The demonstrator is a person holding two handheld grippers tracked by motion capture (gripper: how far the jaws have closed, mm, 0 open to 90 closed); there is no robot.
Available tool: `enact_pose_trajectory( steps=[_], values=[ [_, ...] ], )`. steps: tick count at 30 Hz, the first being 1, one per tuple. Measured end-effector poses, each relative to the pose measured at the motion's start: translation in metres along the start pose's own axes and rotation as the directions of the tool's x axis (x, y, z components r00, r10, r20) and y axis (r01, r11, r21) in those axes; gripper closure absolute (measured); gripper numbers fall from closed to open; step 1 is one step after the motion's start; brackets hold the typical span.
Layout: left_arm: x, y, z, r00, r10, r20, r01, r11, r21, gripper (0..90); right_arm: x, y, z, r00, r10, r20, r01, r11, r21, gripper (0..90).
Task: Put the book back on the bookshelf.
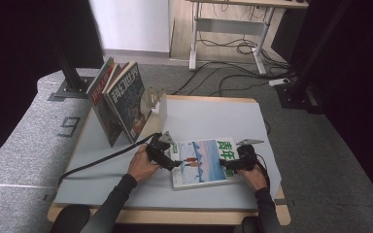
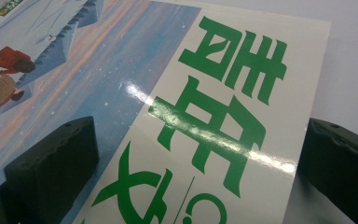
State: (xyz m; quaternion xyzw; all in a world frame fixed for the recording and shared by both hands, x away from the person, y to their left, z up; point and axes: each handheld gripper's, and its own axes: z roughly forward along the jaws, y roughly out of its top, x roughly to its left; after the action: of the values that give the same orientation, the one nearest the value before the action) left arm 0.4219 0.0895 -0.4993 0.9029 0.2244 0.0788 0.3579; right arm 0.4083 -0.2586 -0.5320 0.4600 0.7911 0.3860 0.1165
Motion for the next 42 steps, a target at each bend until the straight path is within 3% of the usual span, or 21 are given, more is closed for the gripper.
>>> enact_pose_trajectory(
  steps=[10,15,26,29,31,37,42],
  values=[
    [0.007,-0.002,0.005,0.9999,0.005,-0.013,-0.004,0.9994,0.035,0.0,0.017,0.003,0.007,0.9986,-0.037,-0.039,0.037,0.999,0.017,0.0],
    [0.013,-0.009,0.008,0.9998,-0.022,-0.001,0.022,0.9983,0.054,0.0,0.026,0.005,0.01,0.9968,-0.057,-0.056,0.058,0.998,0.024,0.0],
    [0.022,-0.023,0.005,0.9938,-0.086,0.071,0.082,0.9951,0.056,0.0,0.036,0.006,0.013,0.9947,-0.072,-0.073,0.074,0.997,0.03,0.0],
    [0.023,-0.024,0.007,0.9892,-0.104,0.103,0.098,0.9935,0.058,0.0,0.036,0.006,0.014,0.9942,-0.074,-0.078,0.077,0.997,0.03,0.0],
    [0.022,-0.025,0.009,0.9861,-0.112,0.122,0.107,0.9929,0.053,0.0,0.036,0.006,0.014,0.9942,-0.073,-0.079,0.075,0.997,0.027,0.0],
    [0.02,-0.025,0.009,0.9866,-0.114,0.116,0.109,0.9928,0.049,0.0,0.035,0.004,0.013,0.9929,-0.087,-0.082,0.088,0.996,0.009,0.0],
    [0.019,-0.025,0.009,0.9874,-0.115,0.108,0.111,0.9926,0.049,0.0,0.036,0.002,0.005,0.9918,-0.121,-0.042,0.121,0.993,0.012,0.0]
  ],
)
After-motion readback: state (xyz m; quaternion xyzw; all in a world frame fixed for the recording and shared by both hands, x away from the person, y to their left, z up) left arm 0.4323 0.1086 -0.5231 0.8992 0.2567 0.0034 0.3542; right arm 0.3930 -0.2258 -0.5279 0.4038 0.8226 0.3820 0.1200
